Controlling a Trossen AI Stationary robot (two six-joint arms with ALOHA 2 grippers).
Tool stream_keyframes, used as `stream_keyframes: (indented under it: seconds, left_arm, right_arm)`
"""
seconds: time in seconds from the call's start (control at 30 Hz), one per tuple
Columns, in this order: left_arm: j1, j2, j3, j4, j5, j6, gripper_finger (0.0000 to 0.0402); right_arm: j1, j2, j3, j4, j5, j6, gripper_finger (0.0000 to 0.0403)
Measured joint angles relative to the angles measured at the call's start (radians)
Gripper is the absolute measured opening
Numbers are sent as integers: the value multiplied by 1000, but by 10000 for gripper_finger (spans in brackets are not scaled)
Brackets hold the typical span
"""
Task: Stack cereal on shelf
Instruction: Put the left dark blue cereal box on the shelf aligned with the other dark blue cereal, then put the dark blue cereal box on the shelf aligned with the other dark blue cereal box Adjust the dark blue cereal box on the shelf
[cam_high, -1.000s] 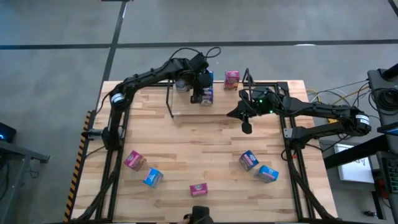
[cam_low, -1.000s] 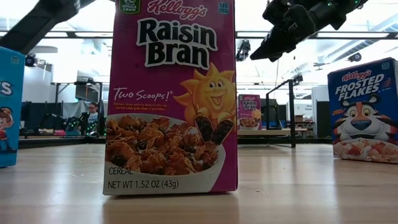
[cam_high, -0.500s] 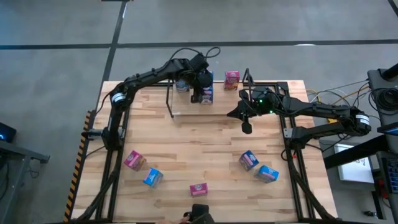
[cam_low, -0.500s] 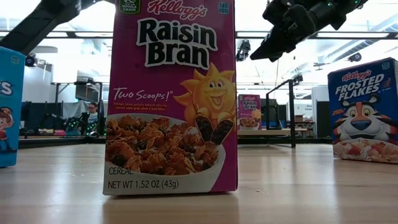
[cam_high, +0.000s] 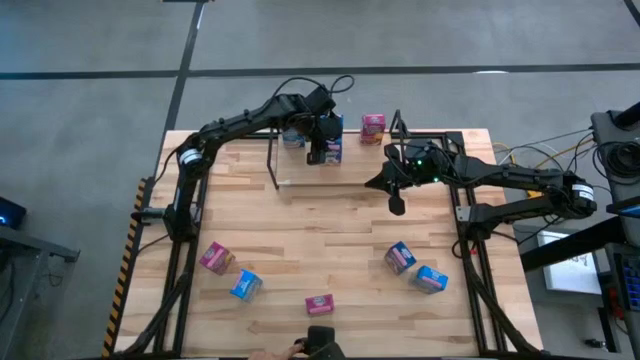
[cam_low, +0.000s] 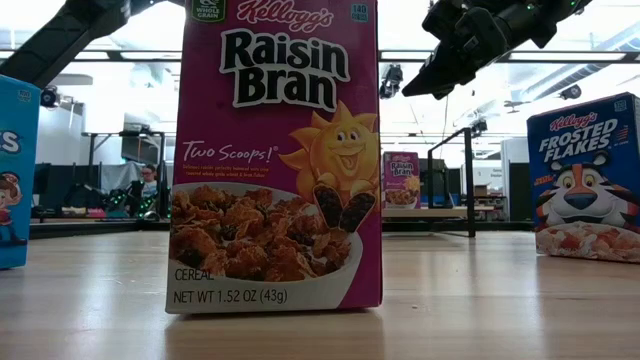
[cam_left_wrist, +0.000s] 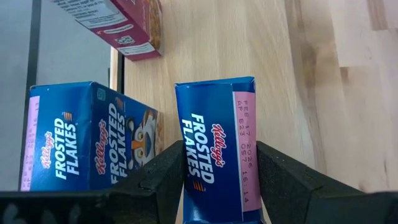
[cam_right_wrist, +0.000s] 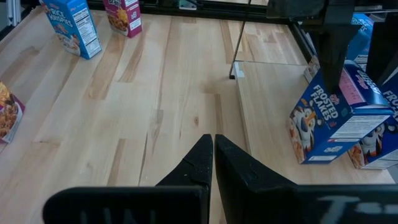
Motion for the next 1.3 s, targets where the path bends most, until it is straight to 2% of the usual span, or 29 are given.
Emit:
stream_keyframes:
  seconds: [0.23, 0.77, 1.03, 1.2, 1.3]
  left_arm:
    - [0, 0, 0, 1, -1, -4, 169]
    - [1, -1, 0, 20, 11, -34, 213]
    - [-1, -16, 118, -164, 20, -34, 216]
    - [-2, -19, 180, -275, 128, -56, 210]
    - [-5, -37, 170, -309, 146, -62, 205]
  right_arm:
    - [0, 0, 0, 0, 0, 0, 9]
    - [0, 0, 0, 0, 0, 0, 9]
    - [0, 0, 0, 0, 0, 1, 9]
    - [0, 0, 0, 0, 0, 1, 9]
    - [0, 0, 0, 0, 0, 10, 9]
